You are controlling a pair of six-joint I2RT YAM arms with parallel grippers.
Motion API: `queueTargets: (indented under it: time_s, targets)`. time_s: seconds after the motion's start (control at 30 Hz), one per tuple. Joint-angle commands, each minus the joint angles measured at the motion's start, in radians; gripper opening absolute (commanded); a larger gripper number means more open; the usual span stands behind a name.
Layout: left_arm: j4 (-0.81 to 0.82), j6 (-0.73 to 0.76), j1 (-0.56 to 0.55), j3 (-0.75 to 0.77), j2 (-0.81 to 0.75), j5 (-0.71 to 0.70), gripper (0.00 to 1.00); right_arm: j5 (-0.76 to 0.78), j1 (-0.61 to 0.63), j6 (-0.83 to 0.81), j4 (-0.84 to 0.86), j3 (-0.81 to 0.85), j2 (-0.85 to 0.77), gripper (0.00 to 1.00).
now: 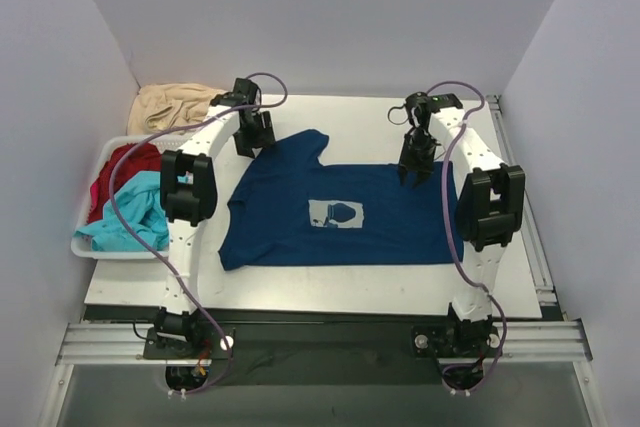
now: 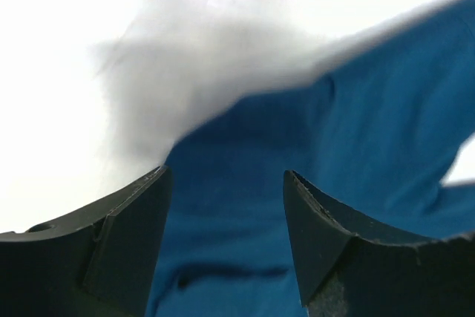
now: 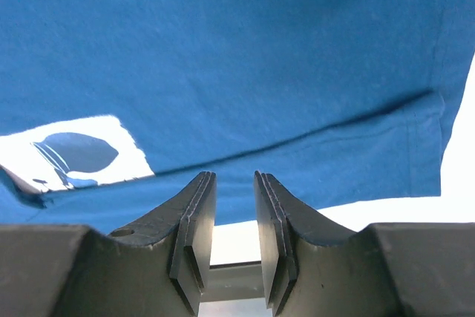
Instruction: Fold and stack the t-shirts
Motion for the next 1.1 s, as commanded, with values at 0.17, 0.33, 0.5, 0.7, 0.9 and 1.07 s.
queueTargets:
  time_s: [0.17,0.33,0.5,0.7,0.9,1.07]
  targets:
    - [0.119,0.032,0.005,0.272,0.155,0.053,0.72,0.009,0.031,0.013,-0.065,0.048,0.063,0.29]
    - [0.133,0.027,0.003,0.272,0.185,0.084,0.72,0.017,0.037,0.019,-0.064,0.036,0.062,0.29]
    - [0.091,0.065,0.002,0.283,0.221,0.141,0.72,0.017,0.038,0.025,-0.064,0.037,0.063,0.28]
    - [0.012,0.079,0.005,0.312,0.250,0.240,0.62,0.014,0.051,0.028,-0.065,0.034,0.074,0.28]
    - [-0.039,0.117,-0.001,0.283,0.221,0.257,0.33,0.012,0.061,0.028,-0.064,0.034,0.082,0.27]
    - [-0.033,0.131,-0.001,0.238,0.182,0.244,0.04,0.012,0.069,0.025,-0.064,0.036,0.091,0.26]
